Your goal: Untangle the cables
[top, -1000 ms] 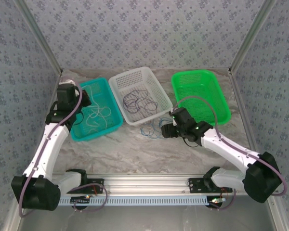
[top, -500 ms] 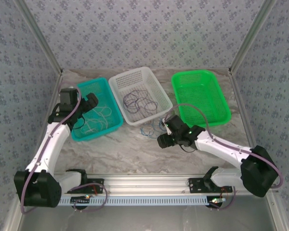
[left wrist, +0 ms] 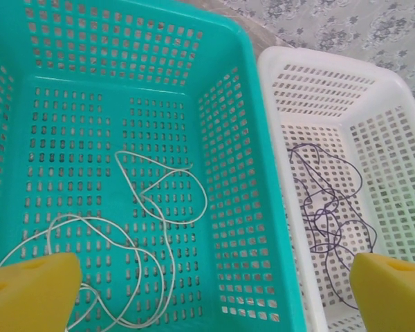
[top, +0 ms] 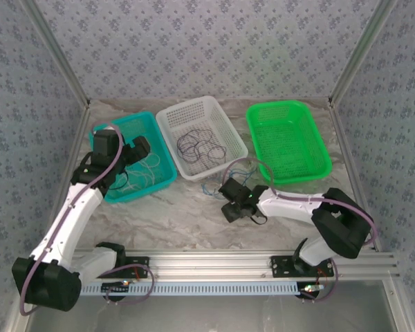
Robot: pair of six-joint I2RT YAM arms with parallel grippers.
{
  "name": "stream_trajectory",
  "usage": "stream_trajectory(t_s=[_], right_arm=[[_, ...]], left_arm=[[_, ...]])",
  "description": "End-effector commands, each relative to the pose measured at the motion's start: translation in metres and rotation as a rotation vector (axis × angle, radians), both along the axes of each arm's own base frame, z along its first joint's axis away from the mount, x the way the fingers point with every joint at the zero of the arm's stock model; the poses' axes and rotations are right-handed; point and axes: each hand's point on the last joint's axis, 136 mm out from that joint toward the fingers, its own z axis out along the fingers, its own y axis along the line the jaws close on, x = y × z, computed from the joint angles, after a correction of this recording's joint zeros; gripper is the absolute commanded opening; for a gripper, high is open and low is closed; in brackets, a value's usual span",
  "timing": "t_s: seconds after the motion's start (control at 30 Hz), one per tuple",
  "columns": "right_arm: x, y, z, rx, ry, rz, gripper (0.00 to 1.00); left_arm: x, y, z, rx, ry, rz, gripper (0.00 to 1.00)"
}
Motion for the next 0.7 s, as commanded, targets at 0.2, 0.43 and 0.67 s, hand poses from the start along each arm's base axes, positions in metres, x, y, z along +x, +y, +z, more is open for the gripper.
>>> stream_trajectory(t_s=[0.2, 0.43, 0.67], right_arm=[[0.015, 0.002, 0.019, -0.162, -0.239, -0.045, 0.69], [0.023, 0.001, 0.011, -0.196, -0.251, -0.054, 0.65], [0.040, 0.007, 0.002, -0.190, -0.257, -0.056, 0.61]], left_arm=[[-0.002, -0.016, 0.018, -0.031, -0.065, -0.067, 0.99], [0.003, -0.028, 0.018, -0.051, -0.076, -0.101, 0.99], [0.003, -0.034, 0.012, -0.051, -0.062, -0.116, 0.99]])
